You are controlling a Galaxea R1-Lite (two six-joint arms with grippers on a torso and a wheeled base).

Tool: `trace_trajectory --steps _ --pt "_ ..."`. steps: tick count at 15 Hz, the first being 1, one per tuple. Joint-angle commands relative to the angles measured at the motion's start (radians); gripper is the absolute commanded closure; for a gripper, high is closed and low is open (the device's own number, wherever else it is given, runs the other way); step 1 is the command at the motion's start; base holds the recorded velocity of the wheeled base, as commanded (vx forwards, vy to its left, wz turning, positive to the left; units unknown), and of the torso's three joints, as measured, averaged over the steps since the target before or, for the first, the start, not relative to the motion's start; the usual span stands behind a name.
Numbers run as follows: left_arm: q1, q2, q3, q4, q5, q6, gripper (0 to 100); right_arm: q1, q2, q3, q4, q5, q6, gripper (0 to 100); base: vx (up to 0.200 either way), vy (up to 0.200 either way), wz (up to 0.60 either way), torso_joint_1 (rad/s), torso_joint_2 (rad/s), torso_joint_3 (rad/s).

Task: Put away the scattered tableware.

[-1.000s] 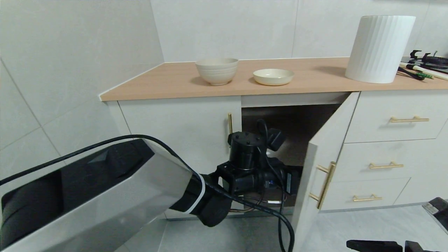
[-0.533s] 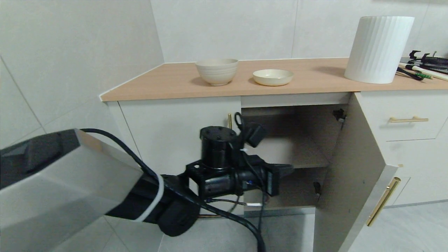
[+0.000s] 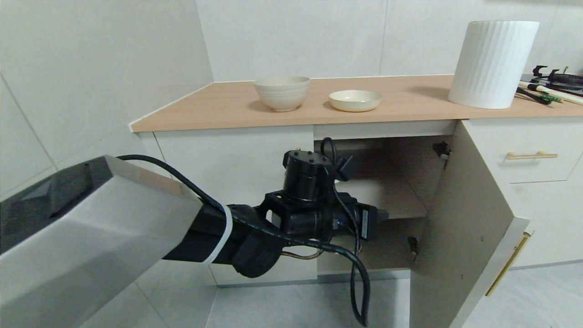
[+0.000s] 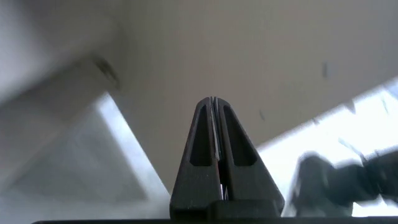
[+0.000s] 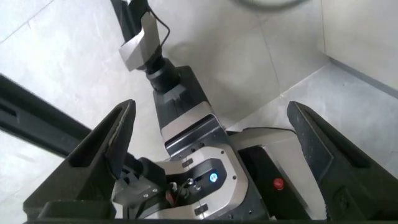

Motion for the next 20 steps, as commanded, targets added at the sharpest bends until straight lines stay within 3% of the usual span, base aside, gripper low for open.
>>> trace_trajectory --steps 1,5,9,11,13,15,16,18,19,20 --pt "-0.08 0.06 -0.063 0.02 -0.008 0.0 100 -0.001 0.013 -0.004 -0.002 0.0 0.0 0 0.0 0.0 0.0 0.0 0.0 0.0" --pt "-0.164 0.075 -0.167 0.121 -0.019 -0.003 100 -0.001 -0.044 -0.017 0.004 0.002 0.001 0 0.0 0.0 0.0 0.0 0.0 0.0" --pt "-0.221 0.161 -0.296 0.124 -0.021 -0.003 100 -0.001 -0.059 -0.016 0.006 0.002 0.001 0 0.0 0.0 0.0 0.0 0.0 0.0" --pt "-0.239 0.177 -0.314 0.122 -0.03 -0.003 100 -0.001 -0.07 -0.013 0.007 0.002 0.003 0 0.0 0.0 0.0 0.0 0.0 0.0" --pt "-0.285 0.2 -0.36 0.121 -0.108 -0.003 100 -0.001 -0.081 -0.013 0.009 0.002 0.003 0 0.0 0.0 0.0 0.0 0.0 0.0" --pt "-0.299 0.203 -0.379 0.118 -0.116 -0.003 100 -0.001 -0.082 -0.011 0.009 0.002 0.004 0 0.0 0.0 0.0 0.0 0.0 0.0" --pt "-0.299 0.197 -0.369 0.118 -0.108 -0.003 100 -0.001 -0.082 -0.01 0.009 0.002 0.004 0 0.0 0.0 0.0 0.0 0.0 0.0" --pt "-0.228 0.078 -0.207 0.113 -0.053 -0.004 100 -0.004 -0.07 -0.013 0.009 0.0 0.011 0 0.0 0.0 0.0 0.0 0.0 0.0" --pt "-0.222 0.068 -0.193 0.112 -0.053 -0.004 100 -0.004 -0.068 -0.013 0.009 0.0 0.012 0 0.0 0.0 0.0 0.0 0.0 0.0" --pt "-0.129 -0.075 0.0 0.062 -0.045 -0.003 100 -0.051 0.018 -0.031 0.0 -0.001 0.018 0 0.0 0.0 0.0 0.0 0.0 0.0"
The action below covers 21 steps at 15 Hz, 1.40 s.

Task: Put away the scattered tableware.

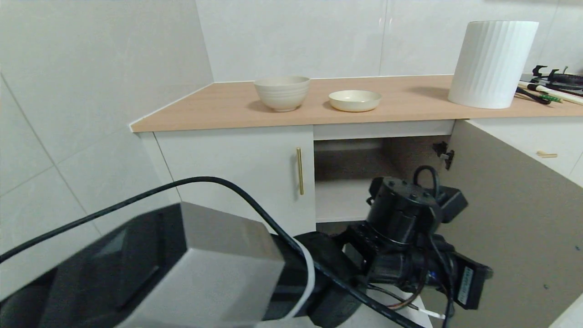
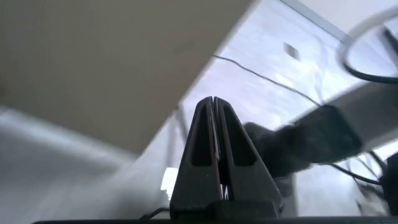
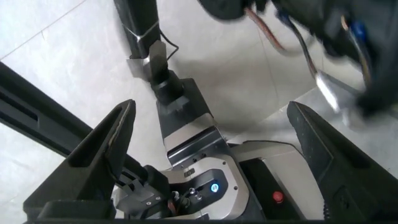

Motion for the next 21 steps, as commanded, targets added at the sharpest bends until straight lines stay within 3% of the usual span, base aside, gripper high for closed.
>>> trace_trajectory --steps 1,2,3,6,8,10,13,15,16,21 --pt "0.137 -0.222 0.272 -0.069 0.016 0.004 100 -0.06 0.121 -0.036 -0.008 -0.003 0.002 0 0.0 0.0 0.0 0.0 0.0 0.0" --pt "0.247 -0.328 0.433 -0.176 0.062 0.009 100 -0.122 0.262 -0.125 -0.008 -0.056 -0.01 0 0.0 0.0 0.0 0.0 0.0 0.0" --pt "0.313 -0.38 0.496 -0.203 0.087 0.012 100 -0.128 0.35 -0.184 -0.009 -0.127 -0.03 0 0.0 0.0 0.0 0.0 0.0 0.0" --pt "0.511 -0.568 0.632 -0.187 0.095 0.012 100 -0.128 0.617 -0.354 -0.039 -0.414 -0.13 0 0.0 0.0 0.0 0.0 0.0 0.0" --pt "0.619 -0.709 0.701 -0.1 0.096 0.012 100 -0.158 0.675 -0.458 -0.005 -0.457 -0.196 0 0.0 0.0 0.0 0.0 0.0 0.0" --pt "0.711 -0.807 0.717 0.015 0.116 0.012 100 -0.188 0.689 -0.604 0.123 -0.493 -0.227 0 0.0 0.0 0.0 0.0 0.0 0.0" --pt "0.78 -0.896 0.749 0.052 0.131 0.012 100 -0.208 0.669 -0.785 0.337 -0.581 -0.225 0 0.0 0.0 0.0 0.0 0.0 0.0" --pt "0.804 -0.923 0.746 0.066 0.131 0.024 100 -0.208 0.635 -0.791 0.411 -0.659 -0.225 0 0.0 0.0 0.0 0.0 0.0 0.0" --pt "0.806 -0.927 0.744 0.067 0.13 0.025 0 -0.208 0.626 -0.788 0.425 -0.671 -0.225 0 0.0 0.0 0.0 0.0 0.0 0.0" --pt "0.813 -0.897 0.717 0.04 0.137 0.022 0 -0.206 0.516 -0.799 0.557 -0.701 -0.225 0 0.0 0.0 0.0 0.0 0.0 0.0"
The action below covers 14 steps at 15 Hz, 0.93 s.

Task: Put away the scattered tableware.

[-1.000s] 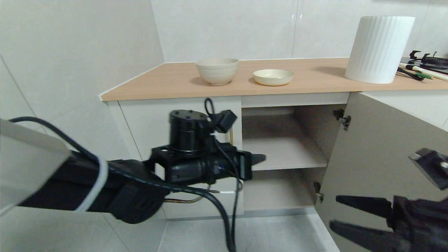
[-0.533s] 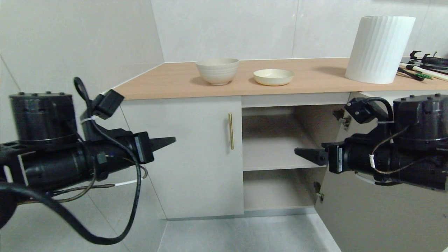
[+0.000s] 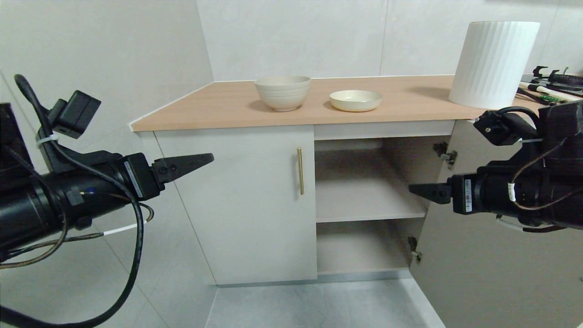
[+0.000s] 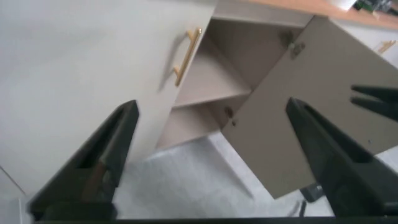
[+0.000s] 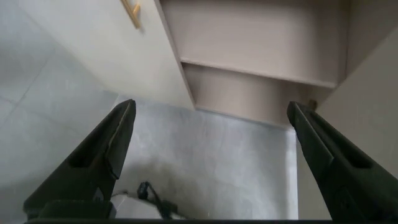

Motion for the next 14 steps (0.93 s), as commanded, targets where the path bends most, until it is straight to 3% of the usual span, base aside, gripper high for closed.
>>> trace_trajectory --steps 1,5,14 --pt "0.004 0.01 -0.003 -0.003 0.001 -0.001 0 0.001 -0.05 -0.012 0.016 0.0 0.0 0 0.0 0.0 0.0 0.0 0.0 0.0" --pt "0.004 0.002 -0.003 -0.003 0.001 -0.001 0 0.004 -0.053 -0.009 0.019 0.0 0.0 0 0.0 0.0 0.0 0.0 0.0 0.0" --pt "0.013 0.007 -0.011 -0.002 0.001 -0.008 0 0.022 -0.058 -0.009 0.041 0.003 0.0 0 0.2 0.0 0.0 0.004 0.0 0.006"
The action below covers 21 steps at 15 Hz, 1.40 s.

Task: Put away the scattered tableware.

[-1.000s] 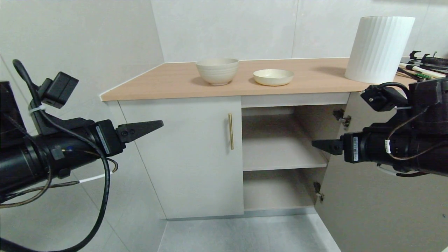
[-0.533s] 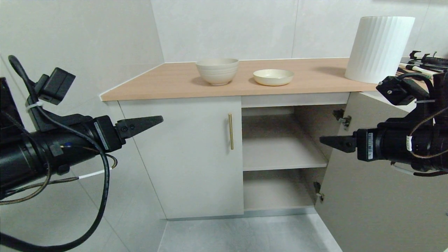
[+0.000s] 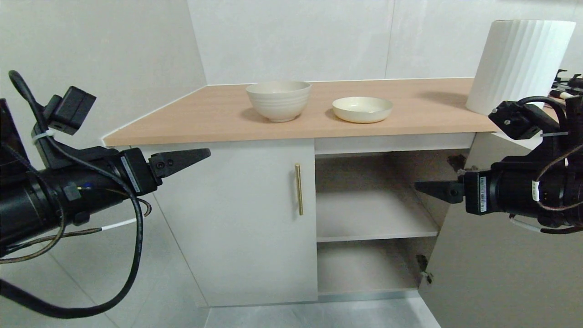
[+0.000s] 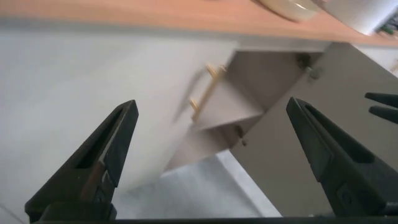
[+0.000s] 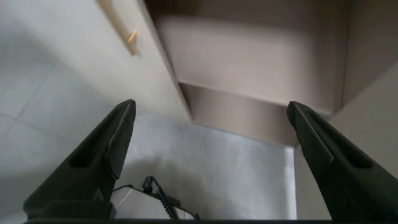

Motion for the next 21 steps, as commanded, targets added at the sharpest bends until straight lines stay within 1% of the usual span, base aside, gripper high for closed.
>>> trace_trajectory --steps 1,2,11,14,17,21 --pt "0.002 0.003 0.0 -0.001 0.0 -0.001 0 0.001 -0.003 0.002 0.0 0.004 0.0 0 0.2 0.0 0.0 0.002 0.01 0.007" --pt "0.002 -0.001 0.0 0.002 0.0 -0.001 0 0.001 -0.003 0.002 0.0 0.006 0.0 0 0.2 0.0 0.0 -0.002 0.0 0.002" --pt "0.002 -0.006 0.002 0.007 -0.006 -0.001 0 0.003 -0.02 0.023 -0.011 0.024 0.017 0 0.0 0.0 0.0 0.0 0.0 0.0" --pt "0.002 -0.001 0.002 0.007 -0.006 -0.001 0 0.0 -0.02 0.04 -0.052 0.024 0.014 0 0.0 0.0 0.0 0.0 0.0 0.0" --pt "0.002 0.002 0.002 0.007 -0.006 -0.001 0 0.0 -0.02 0.048 -0.058 0.024 0.014 0 0.0 0.0 0.0 0.0 0.0 0.0" --pt "0.001 0.009 0.006 0.007 -0.008 -0.001 0 0.0 -0.02 0.048 -0.058 0.024 0.013 0 0.0 0.0 0.0 0.047 -0.23 -0.239"
